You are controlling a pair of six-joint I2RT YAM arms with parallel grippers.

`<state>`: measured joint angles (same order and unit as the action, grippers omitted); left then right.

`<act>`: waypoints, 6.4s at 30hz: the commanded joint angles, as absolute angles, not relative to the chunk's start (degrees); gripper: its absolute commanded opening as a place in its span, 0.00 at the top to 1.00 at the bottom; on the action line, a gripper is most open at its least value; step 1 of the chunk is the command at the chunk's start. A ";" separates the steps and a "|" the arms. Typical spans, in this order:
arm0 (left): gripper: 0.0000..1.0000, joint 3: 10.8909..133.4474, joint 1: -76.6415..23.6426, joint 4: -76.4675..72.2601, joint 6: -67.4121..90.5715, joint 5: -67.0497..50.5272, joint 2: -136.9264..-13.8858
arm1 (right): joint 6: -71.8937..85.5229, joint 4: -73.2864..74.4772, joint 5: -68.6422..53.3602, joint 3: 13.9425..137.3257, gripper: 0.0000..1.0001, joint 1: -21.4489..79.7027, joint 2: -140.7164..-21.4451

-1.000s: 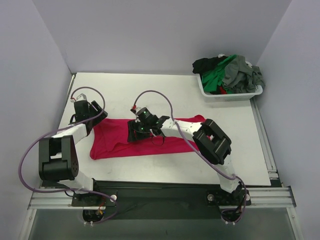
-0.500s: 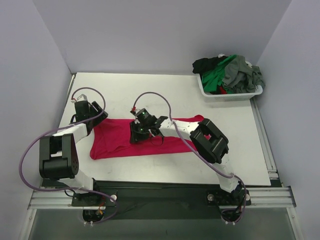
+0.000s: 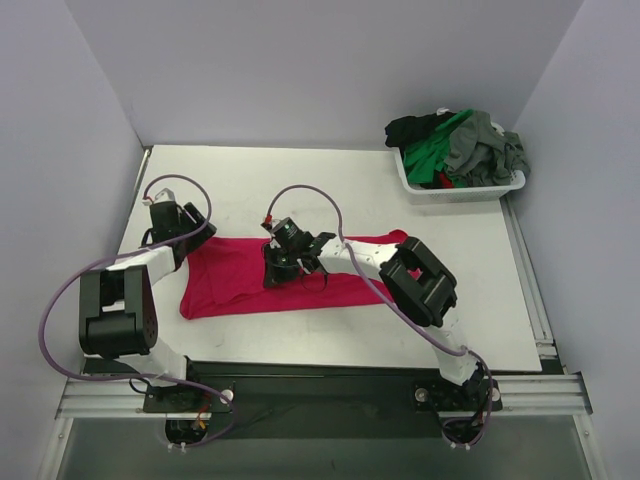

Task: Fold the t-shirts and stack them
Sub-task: Fold the other side of the tshirt into a rectangle, then rotate the tshirt 90 degrees

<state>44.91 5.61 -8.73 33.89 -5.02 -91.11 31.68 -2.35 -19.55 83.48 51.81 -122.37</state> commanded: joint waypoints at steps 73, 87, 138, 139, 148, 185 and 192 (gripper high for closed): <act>0.20 45.18 -16.44 -5.62 29.53 11.34 -80.77 | 25.05 -0.18 -11.95 59.07 0.40 17.68 -95.80; 0.20 45.53 -16.44 -7.03 29.71 9.76 -84.20 | 24.96 4.47 -8.01 54.93 0.40 9.41 -94.75; 0.19 53.78 -18.72 -11.34 34.81 1.49 -106.78 | 31.20 6.06 -4.84 45.97 0.41 17.22 -92.56; 0.19 54.57 -18.72 -11.08 34.63 1.67 -107.14 | 31.46 6.15 -4.49 45.53 0.41 17.75 -92.29; 0.19 64.06 -18.72 -4.14 30.68 3.43 -111.97 | 38.05 6.06 -1.50 38.50 0.41 26.00 -86.93; 0.16 49.58 -21.01 6.51 31.55 9.58 -88.50 | 40.17 15.48 11.88 31.82 0.32 45.79 -61.00; 0.16 49.21 -19.69 2.29 32.61 6.86 -95.17 | 38.32 4.93 1.94 27.42 0.32 41.40 -64.76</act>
